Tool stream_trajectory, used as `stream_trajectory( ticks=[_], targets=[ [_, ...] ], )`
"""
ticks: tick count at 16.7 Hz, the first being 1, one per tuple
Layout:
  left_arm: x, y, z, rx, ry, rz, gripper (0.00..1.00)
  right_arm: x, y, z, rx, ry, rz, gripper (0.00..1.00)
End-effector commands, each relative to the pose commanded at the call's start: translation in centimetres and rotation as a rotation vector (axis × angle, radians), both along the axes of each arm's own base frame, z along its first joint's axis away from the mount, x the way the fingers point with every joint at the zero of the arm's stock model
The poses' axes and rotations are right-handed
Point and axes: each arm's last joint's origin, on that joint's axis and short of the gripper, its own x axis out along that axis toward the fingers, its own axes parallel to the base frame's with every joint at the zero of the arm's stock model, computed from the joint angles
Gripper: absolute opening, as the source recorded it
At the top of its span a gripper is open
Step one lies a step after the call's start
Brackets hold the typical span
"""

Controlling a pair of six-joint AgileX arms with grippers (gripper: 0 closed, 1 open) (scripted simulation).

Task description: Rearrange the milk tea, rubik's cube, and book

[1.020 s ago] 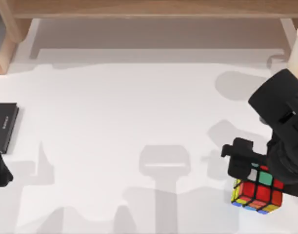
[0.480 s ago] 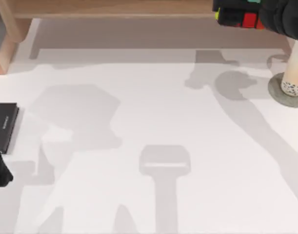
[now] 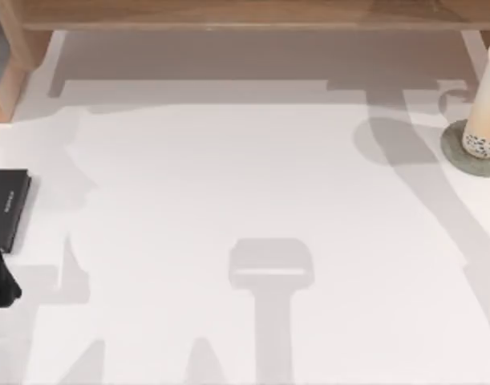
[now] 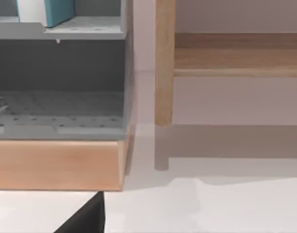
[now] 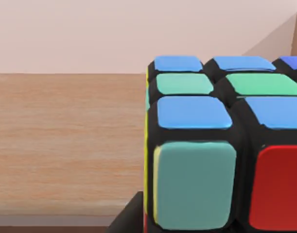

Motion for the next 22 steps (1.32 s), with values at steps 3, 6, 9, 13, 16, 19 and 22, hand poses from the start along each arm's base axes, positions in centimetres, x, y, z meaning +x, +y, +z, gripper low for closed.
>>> stream_trajectory(
  ticks=[3, 6, 9, 13, 16, 19, 22],
  targets=[
    [0.0, 0.0, 0.0, 0.0, 0.0, 0.0, 1.0, 0.0, 0.0, 0.0, 0.0, -0.001, 0.0, 0.0],
    [0.0, 0.0, 0.0, 0.0, 0.0, 0.0, 1.0, 0.0, 0.2, 0.3, 0.007, -0.006, 0.006, 0.0],
    [0.0, 0.0, 0.0, 0.0, 0.0, 0.0, 1.0, 1.5, 0.4, 1.0, 0.021, -0.016, 0.004, 0.0],
    [0.0, 0.0, 0.0, 0.0, 0.0, 0.0, 1.0, 4.8, 0.6, 1.8, 0.031, -0.032, -0.003, 0.0],
    [0.0, 0.0, 0.0, 0.0, 0.0, 0.0, 1.0, 7.2, 0.3, 1.9, 0.026, -0.043, -0.008, 0.0],
    [0.0, 0.0, 0.0, 0.0, 0.0, 0.0, 1.0, 9.1, 0.0, 1.2, 0.015, -0.035, -0.005, 0.0],
    [0.0, 0.0, 0.0, 0.0, 0.0, 0.0, 1.0, 10.0, 0.0, 0.0, 0.0, -0.002, 0.0, 0.0]
  ],
)
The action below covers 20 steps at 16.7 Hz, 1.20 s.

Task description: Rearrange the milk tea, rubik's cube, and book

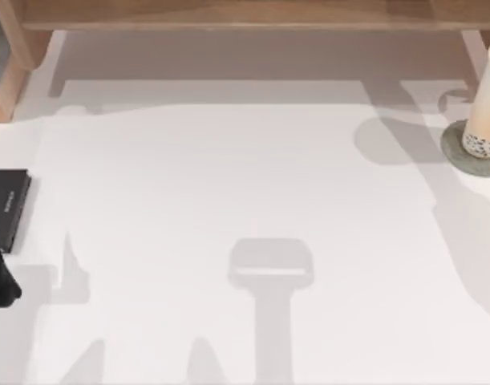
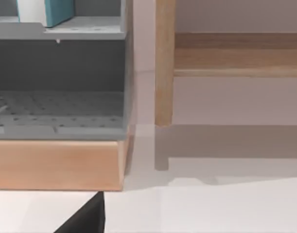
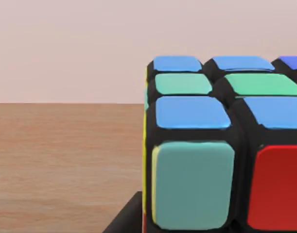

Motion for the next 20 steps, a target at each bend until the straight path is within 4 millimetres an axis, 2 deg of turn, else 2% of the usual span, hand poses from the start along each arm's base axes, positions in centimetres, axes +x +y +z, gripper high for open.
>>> stream_trajectory(
  ticks=[4, 17, 20],
  targets=[
    [0.0, 0.0, 0.0, 0.0, 0.0, 0.0, 1.0, 0.02, 0.0, -0.03, 0.0, 0.001, 0.0, 0.0],
    [0.0, 0.0, 0.0, 0.0, 0.0, 0.0, 1.0, 0.02, 0.0, -0.03, 0.0, 0.001, 0.0, 0.98],
    [0.0, 0.0, 0.0, 0.0, 0.0, 0.0, 1.0, 0.02, 0.0, -0.03, 0.0, 0.001, 0.0, 1.0]
  ],
)
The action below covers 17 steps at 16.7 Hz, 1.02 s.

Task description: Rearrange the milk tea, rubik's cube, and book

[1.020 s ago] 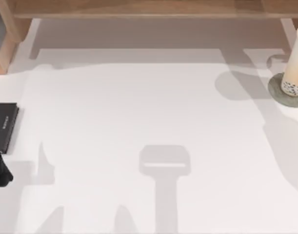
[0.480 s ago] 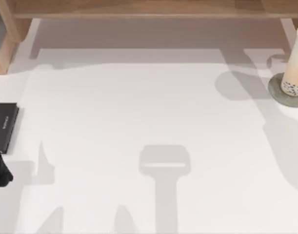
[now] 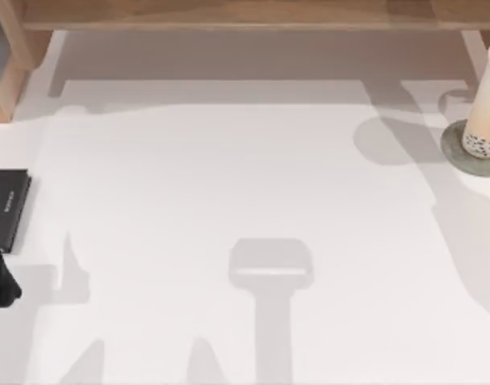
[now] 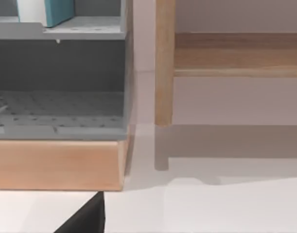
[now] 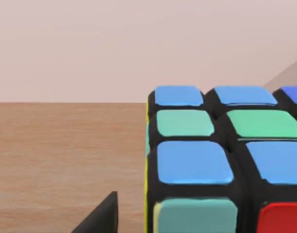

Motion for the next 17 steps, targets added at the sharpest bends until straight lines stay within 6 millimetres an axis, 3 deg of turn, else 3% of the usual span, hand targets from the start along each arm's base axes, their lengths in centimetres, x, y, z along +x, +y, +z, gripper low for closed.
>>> stream_trajectory(
  ticks=[7, 14, 17],
  targets=[
    [0.0, 0.0, 0.0, 0.0, 0.0, 0.0, 1.0, -0.2, 0.1, 0.1, 0.001, -0.002, 0.003, 1.0],
    [0.0, 0.0, 0.0, 0.0, 0.0, 0.0, 1.0, -2.9, 0.1, 0.0, -0.001, 0.002, 0.003, 1.0],
    [0.0, 0.0, 0.0, 0.0, 0.0, 0.0, 1.0, -3.1, 0.1, 0.0, 0.0, -0.001, 0.003, 1.0]
  ],
)
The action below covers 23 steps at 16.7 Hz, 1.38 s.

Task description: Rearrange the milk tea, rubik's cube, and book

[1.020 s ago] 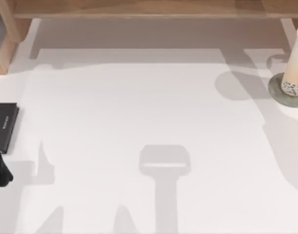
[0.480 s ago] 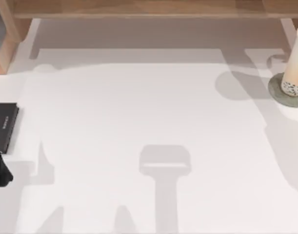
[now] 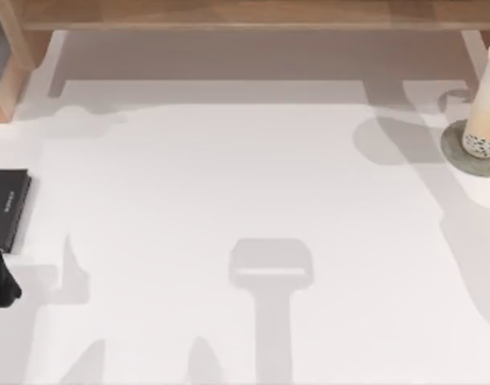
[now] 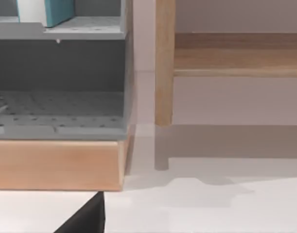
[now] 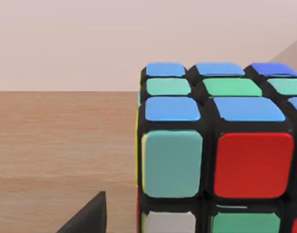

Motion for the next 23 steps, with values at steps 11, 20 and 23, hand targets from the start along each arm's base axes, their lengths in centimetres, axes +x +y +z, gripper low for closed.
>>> stream_trajectory(
  ticks=[11, 20, 23],
  targets=[
    [0.0, 0.0, 0.0, 0.0, 0.0, 0.0, 1.0, -9.9, -5.1, 1.1, 0.004, -0.009, 0.009, 1.0],
    [0.0, 0.0, 0.0, 0.0, 0.0, 0.0, 1.0, -27.7, -11.2, -10.5, -0.002, -0.006, 0.001, 1.0],
    [0.0, 0.0, 0.0, 0.0, 0.0, 0.0, 1.0, -30.3, -11.8, -16.6, -0.002, -0.002, 0.001, 1.0]
  ],
)
